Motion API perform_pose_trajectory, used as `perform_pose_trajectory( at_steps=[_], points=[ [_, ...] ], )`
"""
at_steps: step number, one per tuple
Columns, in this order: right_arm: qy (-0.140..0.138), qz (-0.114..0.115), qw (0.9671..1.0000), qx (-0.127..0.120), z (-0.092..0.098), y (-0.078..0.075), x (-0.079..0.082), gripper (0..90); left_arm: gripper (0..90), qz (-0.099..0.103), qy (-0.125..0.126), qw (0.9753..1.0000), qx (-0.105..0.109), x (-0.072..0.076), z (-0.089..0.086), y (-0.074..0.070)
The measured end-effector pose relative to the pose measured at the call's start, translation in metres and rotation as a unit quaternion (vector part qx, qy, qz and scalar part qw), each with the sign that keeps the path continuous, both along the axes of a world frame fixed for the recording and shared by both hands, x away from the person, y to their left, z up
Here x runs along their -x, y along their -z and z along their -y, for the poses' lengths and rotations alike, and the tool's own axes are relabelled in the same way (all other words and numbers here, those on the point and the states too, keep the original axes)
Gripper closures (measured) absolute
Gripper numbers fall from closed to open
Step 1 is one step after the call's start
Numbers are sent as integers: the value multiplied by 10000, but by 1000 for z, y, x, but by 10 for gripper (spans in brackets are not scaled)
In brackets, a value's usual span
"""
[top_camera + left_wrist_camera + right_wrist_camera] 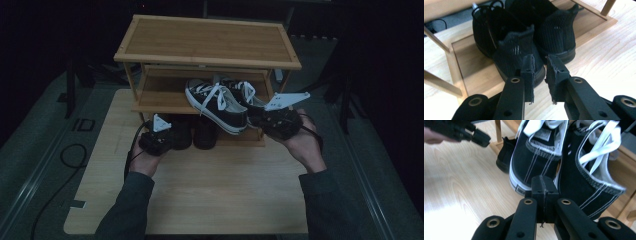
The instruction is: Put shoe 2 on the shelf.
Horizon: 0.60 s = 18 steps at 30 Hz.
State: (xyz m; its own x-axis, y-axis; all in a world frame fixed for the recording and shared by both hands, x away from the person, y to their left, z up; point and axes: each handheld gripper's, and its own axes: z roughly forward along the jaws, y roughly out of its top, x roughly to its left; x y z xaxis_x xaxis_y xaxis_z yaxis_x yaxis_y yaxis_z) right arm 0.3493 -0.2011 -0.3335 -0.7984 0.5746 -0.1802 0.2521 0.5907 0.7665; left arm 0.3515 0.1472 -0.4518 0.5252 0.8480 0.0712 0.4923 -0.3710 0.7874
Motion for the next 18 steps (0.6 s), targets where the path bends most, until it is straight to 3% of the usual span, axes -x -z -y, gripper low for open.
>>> perform_pose_trajectory(
  at_steps=[18],
  points=[
    [-11, -322, 9995, 76, 7, 36, 3, 900, 894, 238, 13, 9996, -116, -29, 18, -34]
  ],
)
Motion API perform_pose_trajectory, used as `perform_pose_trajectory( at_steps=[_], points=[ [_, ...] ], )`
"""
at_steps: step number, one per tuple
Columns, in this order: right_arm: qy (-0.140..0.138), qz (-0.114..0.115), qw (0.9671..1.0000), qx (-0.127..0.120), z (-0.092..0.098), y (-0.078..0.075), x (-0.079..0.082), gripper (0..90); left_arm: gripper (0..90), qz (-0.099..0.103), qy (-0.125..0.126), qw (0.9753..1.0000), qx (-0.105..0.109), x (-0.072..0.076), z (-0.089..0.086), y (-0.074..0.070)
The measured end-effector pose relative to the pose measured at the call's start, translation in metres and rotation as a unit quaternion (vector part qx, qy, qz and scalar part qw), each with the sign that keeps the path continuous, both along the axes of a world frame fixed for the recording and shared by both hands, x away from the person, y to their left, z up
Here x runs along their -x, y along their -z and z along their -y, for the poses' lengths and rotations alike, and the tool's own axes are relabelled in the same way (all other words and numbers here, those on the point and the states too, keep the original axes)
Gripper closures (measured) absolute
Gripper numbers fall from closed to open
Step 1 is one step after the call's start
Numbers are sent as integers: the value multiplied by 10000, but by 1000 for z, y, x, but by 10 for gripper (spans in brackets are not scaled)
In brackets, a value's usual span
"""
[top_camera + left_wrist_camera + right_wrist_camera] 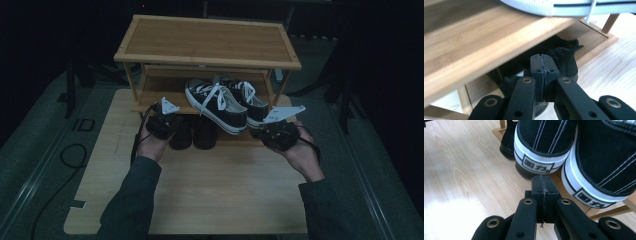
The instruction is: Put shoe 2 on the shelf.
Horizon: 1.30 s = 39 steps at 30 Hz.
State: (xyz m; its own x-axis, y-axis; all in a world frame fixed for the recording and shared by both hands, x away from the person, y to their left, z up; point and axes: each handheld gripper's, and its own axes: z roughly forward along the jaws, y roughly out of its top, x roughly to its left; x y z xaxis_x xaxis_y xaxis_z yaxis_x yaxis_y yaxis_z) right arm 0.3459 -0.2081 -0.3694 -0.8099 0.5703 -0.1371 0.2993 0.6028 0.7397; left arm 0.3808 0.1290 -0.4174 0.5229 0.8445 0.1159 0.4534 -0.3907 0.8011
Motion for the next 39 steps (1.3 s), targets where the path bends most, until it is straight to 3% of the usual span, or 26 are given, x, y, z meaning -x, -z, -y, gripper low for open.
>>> perform_pose_trajectory(
  at_steps=[2, 4, 7, 11, 14, 26, 39],
  points=[
    [-2, -31, 10000, 12, 0, 3, 0, 900, 897, 1, -4, 10000, -40, -4, 0, -4],
    [-10, -45, 10000, 21, 0, 5, 0, 900, 898, 10, 41, 10000, 79, -8, 1, -6],
    [-19, -86, 10000, 21, -1, 9, -1, 900, 898, 101, 85, 9999, -81, -9, 5, -13],
    [-29, -109, 9999, 35, -2, 12, -1, 900, 898, 155, 78, 9998, 64, -14, 6, -22],
    [-30, -147, 9999, 23, -1, 16, -1, 900, 898, 176, -4, 9997, -140, -21, 10, -28],
    [-18, -205, 9998, 24, 1, 22, -2, 900, 899, 107, -34, 9990, -424, -38, 23, -30],
    [-110, -169, 9998, 26, -4, 22, -2, 900, 896, 52, -72, 9990, -430, -44, 22, -30]
  ],
)
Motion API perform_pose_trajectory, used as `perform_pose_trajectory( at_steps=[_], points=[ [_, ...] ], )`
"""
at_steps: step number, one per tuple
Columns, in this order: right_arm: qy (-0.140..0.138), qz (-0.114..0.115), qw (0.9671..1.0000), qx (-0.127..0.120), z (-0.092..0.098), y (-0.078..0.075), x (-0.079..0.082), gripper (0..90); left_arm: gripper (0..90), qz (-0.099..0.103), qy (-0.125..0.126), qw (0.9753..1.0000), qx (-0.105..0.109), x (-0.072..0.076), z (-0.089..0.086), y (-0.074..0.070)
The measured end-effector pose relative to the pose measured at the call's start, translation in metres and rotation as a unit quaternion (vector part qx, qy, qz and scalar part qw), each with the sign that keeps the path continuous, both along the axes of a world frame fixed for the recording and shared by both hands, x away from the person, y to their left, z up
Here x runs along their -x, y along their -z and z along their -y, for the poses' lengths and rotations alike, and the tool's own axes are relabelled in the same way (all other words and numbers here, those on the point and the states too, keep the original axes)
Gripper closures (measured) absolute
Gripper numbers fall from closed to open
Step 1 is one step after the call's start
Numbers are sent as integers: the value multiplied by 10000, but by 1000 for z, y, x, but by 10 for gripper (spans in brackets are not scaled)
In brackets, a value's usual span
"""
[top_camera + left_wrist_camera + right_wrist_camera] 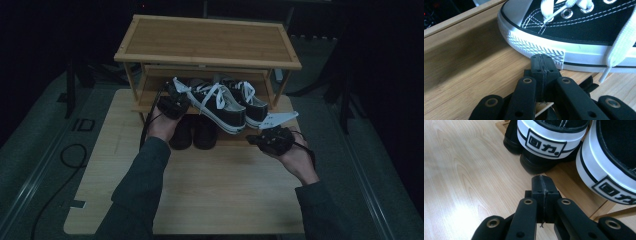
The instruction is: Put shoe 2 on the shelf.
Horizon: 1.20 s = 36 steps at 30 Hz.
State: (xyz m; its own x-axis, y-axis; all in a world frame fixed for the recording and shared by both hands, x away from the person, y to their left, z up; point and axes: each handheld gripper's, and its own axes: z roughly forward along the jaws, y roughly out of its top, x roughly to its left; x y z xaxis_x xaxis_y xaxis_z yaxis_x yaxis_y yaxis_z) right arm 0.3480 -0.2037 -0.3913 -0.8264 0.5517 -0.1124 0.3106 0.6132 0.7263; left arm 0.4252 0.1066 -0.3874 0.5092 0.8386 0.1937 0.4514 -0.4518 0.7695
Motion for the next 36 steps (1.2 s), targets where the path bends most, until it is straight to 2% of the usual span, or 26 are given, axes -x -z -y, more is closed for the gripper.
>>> perform_pose_trajectory(
  at_steps=[4, 10, 11, 12, 17, 26, 27, 31, 33, 34, 36],
  points=[
    [-43, 11, 10000, 6, -2, 1, 0, 900, 895, -18, -64, 10000, 70, -3, 0, 1],
    [-79, 15, 10000, -8, -4, 1, 1, 900, 895, -93, -151, 9998, -100, -10, 2, -2],
    [-80, 16, 10000, -9, -4, 1, 1, 900, 895, -103, -181, 9997, -91, -12, 3, -2],
    [-99, 31, 9999, -7, -4, 1, 1, 900, 895, -76, -226, 9997, 26, -13, 5, -1],
    [-112, 22, 9999, -24, -4, 2, 1, 900, 894, -77, -327, 9994, 73, -20, 4, 0],
    [-133, 42, 9999, -37, -6, 2, 2, 900, 889, -160, -281, 9995, 61, -24, -1, 1],
    [-138, 44, 9999, -36, -7, 1, 2, 900, 884, -112, -325, 9992, 213, -25, 0, 2],
    [-160, 75, 9998, -72, -7, 0, 2, 900, 868, -119, -304, 9992, 248, -24, -3, 3],
    [-171, 121, 9996, -166, -7, -1, 3, 900, 854, -120, -298, 9991, 269, -23, -3, 3],
    [-188, 148, 9995, -191, -8, -2, 3, 900, 853, -142, -272, 9994, 188, -23, -4, 2],
    [-192, 164, 9994, -226, -8, -3, 3, 900, 853, -119, -258, 9993, 246, -22, -4, 3]
  ],
)
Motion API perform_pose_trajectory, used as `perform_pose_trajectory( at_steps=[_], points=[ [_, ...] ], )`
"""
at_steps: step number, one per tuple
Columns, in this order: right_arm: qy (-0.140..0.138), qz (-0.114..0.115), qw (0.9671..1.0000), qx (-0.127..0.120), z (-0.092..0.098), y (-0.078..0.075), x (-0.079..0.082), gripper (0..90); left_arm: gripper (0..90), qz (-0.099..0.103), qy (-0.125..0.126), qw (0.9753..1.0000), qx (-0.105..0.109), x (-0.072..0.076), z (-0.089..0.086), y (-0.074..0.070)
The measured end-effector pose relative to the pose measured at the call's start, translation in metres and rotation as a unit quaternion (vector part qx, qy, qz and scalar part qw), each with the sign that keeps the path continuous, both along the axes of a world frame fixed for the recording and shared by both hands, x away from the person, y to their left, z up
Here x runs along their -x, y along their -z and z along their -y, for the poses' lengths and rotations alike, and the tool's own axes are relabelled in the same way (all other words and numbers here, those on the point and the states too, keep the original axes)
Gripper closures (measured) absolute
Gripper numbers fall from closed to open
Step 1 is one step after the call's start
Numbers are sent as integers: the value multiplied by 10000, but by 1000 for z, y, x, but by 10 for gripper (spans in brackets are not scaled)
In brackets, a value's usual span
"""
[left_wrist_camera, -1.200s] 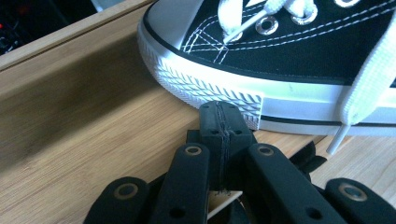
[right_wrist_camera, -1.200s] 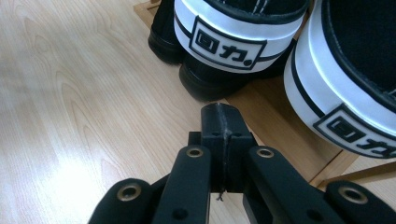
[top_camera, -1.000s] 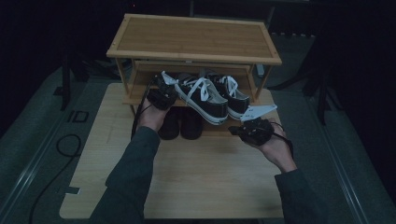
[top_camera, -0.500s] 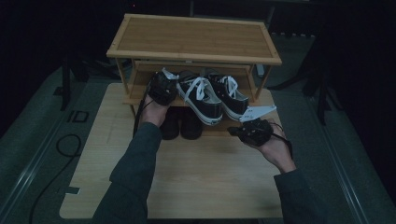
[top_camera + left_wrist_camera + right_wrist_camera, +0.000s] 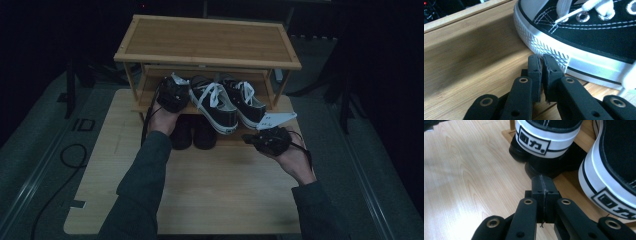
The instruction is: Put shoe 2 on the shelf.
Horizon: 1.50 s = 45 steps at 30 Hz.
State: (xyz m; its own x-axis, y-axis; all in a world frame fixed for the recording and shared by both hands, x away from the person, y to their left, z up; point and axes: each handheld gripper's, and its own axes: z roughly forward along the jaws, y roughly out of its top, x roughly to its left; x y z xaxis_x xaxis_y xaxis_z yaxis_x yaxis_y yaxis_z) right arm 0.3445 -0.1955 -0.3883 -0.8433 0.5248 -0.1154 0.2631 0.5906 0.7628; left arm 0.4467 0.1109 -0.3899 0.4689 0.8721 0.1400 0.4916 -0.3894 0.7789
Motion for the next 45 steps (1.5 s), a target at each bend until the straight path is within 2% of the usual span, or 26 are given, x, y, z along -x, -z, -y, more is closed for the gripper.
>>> perform_pose_trajectory(
  at_steps=[4, 6, 10, 14, 16, 19, 20, 23, 24, 27, 29, 32, 38, 41, 45],
  points=[
    [-49, 40, 10000, -61, -3, -2, 1, 900, 854, 14, -6, 10000, 29, 2, -3, 0],
    [-56, 54, 10000, -57, -5, -3, 2, 900, 860, 6, -17, 9999, 131, 5, -6, 1],
    [-117, 131, 9998, -78, -11, -5, 2, 900, 878, -14, 48, 9999, 90, 8, -10, 1],
    [-159, 196, 9995, -192, -15, -8, 3, 900, 894, 6, 78, 9998, 160, 10, -11, 2],
    [-179, 215, 9994, -190, -17, -9, 4, 900, 895, 0, 114, 9998, 180, 11, -10, 2],
    [-184, 229, 9994, -202, -18, -10, 4, 900, 896, -11, 188, 9998, 68, 13, -9, 2],
    [-185, 241, 9993, -200, -19, -11, 4, 900, 897, 35, 170, 9997, 163, 14, -7, 3],
    [-174, 274, 9993, -157, -21, -11, 2, 900, 899, 18, 211, 9997, 135, 16, -7, 3],
    [-177, 284, 9993, -160, -21, -11, 1, 900, 900, 57, 164, 9996, 229, 17, -6, 4],
    [-176, 252, 9994, -176, -24, -10, -2, 900, 900, 107, 176, 9994, 264, 19, -8, 6],
    [-182, 275, 9993, -185, -23, -10, -2, 900, 900, 124, 140, 9985, 514, 19, -10, 8],
    [-182, 252, 9993, -191, -24, -10, -2, 900, 900, 110, 155, 9989, 425, 20, -8, 7],
    [-263, 246, 9991, -208, -29, -8, -2, 900, 900, 118, 156, 9990, 394, 20, -7, 7],
    [-326, 241, 9990, -206, -34, -7, -3, 900, 900, 125, 256, 9983, 511, 20, -4, 8],
    [-359, 208, 9988, -265, -37, -7, -4, 900, 900, 161, 243, 9988, 397, 20, 1, 7]
  ],
)
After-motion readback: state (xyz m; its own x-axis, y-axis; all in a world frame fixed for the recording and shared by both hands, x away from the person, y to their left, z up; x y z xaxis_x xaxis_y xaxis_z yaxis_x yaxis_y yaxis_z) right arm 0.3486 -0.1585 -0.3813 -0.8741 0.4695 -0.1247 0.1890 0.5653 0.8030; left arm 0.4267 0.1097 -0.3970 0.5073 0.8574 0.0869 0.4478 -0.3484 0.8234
